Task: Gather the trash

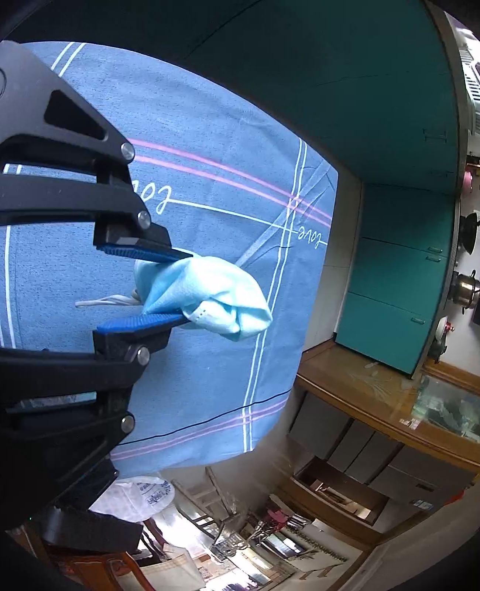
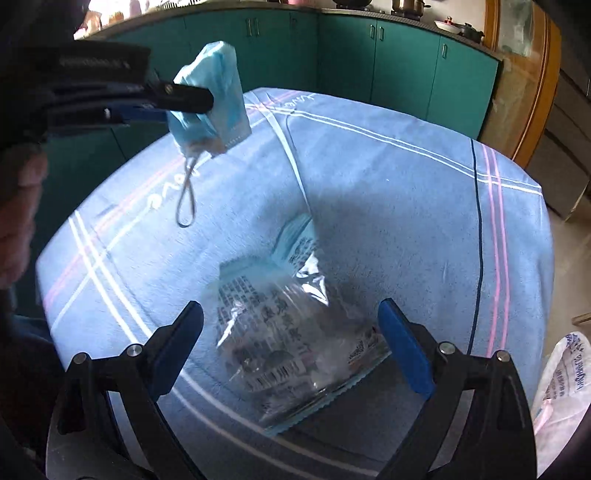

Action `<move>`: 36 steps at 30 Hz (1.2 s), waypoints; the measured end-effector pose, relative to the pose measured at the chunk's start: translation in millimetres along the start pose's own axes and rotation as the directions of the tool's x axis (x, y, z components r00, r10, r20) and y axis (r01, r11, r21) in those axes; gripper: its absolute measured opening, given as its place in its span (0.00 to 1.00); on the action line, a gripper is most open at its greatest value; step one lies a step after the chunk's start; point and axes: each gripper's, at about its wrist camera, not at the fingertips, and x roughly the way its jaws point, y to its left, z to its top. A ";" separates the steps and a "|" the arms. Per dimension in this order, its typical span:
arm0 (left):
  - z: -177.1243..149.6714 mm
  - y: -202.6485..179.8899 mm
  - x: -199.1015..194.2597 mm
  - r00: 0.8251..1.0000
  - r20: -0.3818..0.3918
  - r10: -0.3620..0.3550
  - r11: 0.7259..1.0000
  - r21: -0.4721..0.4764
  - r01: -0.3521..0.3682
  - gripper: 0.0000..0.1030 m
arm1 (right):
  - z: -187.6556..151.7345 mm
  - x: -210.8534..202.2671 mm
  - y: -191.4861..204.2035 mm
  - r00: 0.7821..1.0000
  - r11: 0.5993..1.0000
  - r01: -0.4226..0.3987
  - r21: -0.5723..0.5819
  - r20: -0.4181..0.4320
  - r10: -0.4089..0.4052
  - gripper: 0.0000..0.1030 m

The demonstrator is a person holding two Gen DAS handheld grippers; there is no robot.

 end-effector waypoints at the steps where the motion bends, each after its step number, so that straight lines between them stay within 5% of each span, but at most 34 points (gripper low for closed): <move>1: -2.3 -1.6 0.2 1.000 0.000 0.000 1.000 0.003 0.000 0.26 | -0.1 3.4 -0.4 1.000 1.000 -0.001 0.001 0.004 0.001 0.90; 4: -5.9 -4.1 1.2 1.000 -0.005 -0.009 1.000 0.010 0.010 0.27 | -5.5 3.5 0.7 1.000 1.000 0.000 0.011 0.017 0.000 0.81; 6: -7.3 -5.1 1.4 1.000 -0.004 -0.010 1.000 0.015 0.010 0.27 | -8.1 3.0 1.8 0.999 1.000 0.021 0.006 0.025 -0.021 0.66; 9: -8.7 -6.9 3.0 1.000 -0.005 -0.009 1.000 0.020 0.009 0.28 | -10.1 -0.1 -0.2 0.999 1.000 0.027 0.007 0.032 -0.028 0.63; 13: -9.3 -6.0 2.9 1.000 -0.003 -0.009 1.000 0.007 0.009 0.34 | -14.9 -11.2 -4.7 0.998 0.999 0.028 0.020 0.052 -0.029 0.62; 18: -6.4 5.7 -0.2 1.000 0.015 -0.001 0.999 -0.044 0.001 0.55 | -23.7 -31.4 -30.6 0.994 0.996 -0.001 0.092 0.105 -0.009 0.62; 22: -2.5 19.8 0.9 0.999 0.046 0.025 0.993 -0.118 -0.020 0.81 | -32.8 -47.3 -56.5 0.987 0.986 -0.028 0.166 0.159 0.001 0.62; 27: 3.5 12.4 12.9 0.996 0.067 0.065 0.994 -0.087 -0.059 0.89 | -39.2 -56.2 -90.0 0.984 0.964 -0.035 0.264 0.177 -0.013 0.63; 36: -9.8 -11.8 58.1 0.978 -0.097 0.187 0.981 0.075 -0.180 0.89 | -49.8 -59.0 -100.9 0.985 0.957 -0.036 0.287 0.171 -0.014 0.63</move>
